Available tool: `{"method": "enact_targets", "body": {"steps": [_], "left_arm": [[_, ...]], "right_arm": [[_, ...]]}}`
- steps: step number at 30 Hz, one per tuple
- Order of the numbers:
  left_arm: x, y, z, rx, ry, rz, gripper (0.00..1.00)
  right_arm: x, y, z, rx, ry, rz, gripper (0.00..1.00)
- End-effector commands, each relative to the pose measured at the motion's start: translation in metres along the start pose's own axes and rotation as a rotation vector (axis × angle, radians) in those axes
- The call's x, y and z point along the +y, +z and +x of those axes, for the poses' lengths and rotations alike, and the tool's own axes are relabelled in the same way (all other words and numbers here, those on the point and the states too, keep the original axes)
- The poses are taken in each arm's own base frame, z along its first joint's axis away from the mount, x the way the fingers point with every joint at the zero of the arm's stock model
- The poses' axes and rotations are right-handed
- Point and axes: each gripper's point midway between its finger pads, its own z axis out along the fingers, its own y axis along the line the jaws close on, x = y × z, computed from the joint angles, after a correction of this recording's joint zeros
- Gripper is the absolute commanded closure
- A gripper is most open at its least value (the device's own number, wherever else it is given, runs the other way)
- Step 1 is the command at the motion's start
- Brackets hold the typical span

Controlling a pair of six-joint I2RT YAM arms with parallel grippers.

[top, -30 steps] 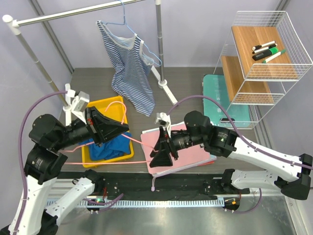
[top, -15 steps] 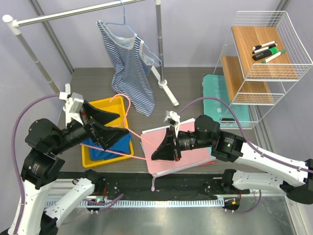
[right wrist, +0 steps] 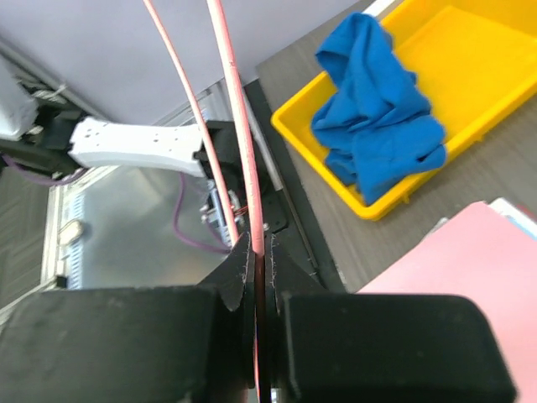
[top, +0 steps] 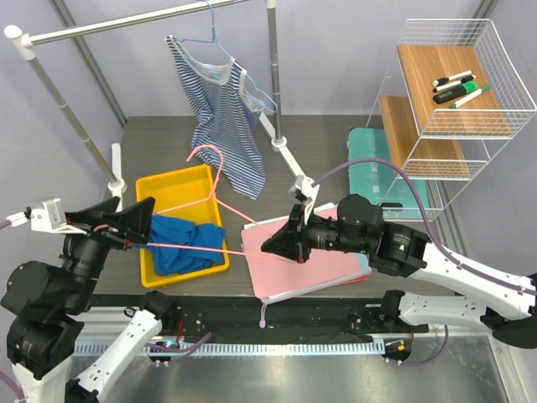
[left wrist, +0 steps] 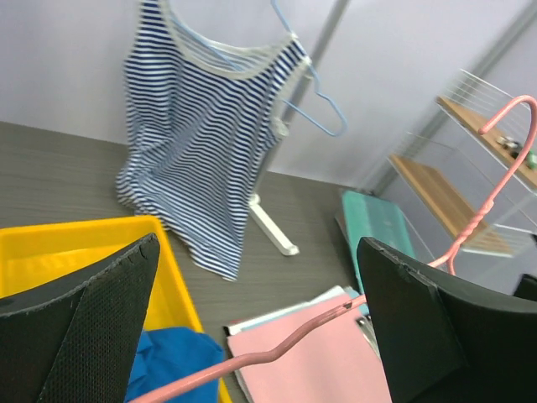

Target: Remove the tank top from the hanger

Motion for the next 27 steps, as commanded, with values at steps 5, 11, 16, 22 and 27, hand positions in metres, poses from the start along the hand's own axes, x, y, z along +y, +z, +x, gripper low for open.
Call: {"method": "enact_targets", "body": {"steps": [5,11,16,22,27], "left_arm": [[0.035,-0.009,0.007,-0.020,0.041,-0.151,0.00],[0.038,-0.022,0.010,-0.015,0.034,-0.150,0.00],[0.057,-0.037,-0.007,-0.076,0.051,-0.253,0.00],[0.040,-0.032,0.000,-0.050,0.043,-0.151,0.00],[0.036,-0.027,0.018,0.005,0.009,-0.124,0.00]], "right_arm": [[-0.072,0.027,-0.093,-0.189,-0.078,0.458,0.99],[-0.096,0.074,-0.126,-0.183,-0.136,0.545,0.99],[-0.089,0.095,-0.155,-0.212,-0.160,0.493,0.99],[-0.096,0.123,-0.190,-0.246,-0.179,0.460,0.99],[-0.105,0.151,-0.211,-0.281,-0.182,0.434,0.99]]}}
